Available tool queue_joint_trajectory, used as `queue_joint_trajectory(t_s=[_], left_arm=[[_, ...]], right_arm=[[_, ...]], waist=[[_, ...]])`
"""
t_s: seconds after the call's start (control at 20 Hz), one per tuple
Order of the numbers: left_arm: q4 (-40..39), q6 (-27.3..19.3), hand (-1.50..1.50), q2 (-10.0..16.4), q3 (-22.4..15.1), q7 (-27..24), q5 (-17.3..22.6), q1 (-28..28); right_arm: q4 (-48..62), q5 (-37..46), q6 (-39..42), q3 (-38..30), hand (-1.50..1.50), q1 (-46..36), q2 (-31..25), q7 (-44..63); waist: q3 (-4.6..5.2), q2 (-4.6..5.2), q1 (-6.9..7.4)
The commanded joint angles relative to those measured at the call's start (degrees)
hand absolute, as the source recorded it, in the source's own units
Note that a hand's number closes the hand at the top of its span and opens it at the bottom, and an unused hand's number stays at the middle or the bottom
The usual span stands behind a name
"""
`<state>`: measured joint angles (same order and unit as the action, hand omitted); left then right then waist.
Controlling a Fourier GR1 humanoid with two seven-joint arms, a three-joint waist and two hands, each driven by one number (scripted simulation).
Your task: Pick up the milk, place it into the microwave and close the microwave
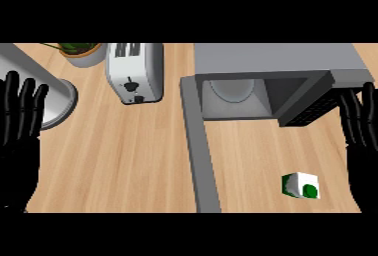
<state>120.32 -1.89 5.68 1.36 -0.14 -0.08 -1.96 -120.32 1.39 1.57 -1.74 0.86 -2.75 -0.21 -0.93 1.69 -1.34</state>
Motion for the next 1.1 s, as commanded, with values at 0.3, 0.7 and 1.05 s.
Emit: queue_joint_trajectory(t_s=[0.3,0.7,1.05], left_arm=[[2.8,-2.8,-1.50,-4.6,-2.4,7.5,1.1,5.3],[9.2,-0.3,-1.50,-4.8,-2.2,3.9,3.8,15.9],[9.9,1.0,-1.50,-5.6,-1.9,3.6,5.3,18.3]], right_arm=[[-7.5,-8.2,8.2,14.7,-1.50,12.1,2.7,2.3],[-16.7,-6.1,9.1,24.0,-1.50,27.0,1.6,0.2],[-15.6,-0.7,5.2,22.1,-1.50,30.8,1.5,-5.6]], waist=[[0.92,-2.03,1.42],[0.94,-1.88,1.19],[0.92,-1.82,1.00]])
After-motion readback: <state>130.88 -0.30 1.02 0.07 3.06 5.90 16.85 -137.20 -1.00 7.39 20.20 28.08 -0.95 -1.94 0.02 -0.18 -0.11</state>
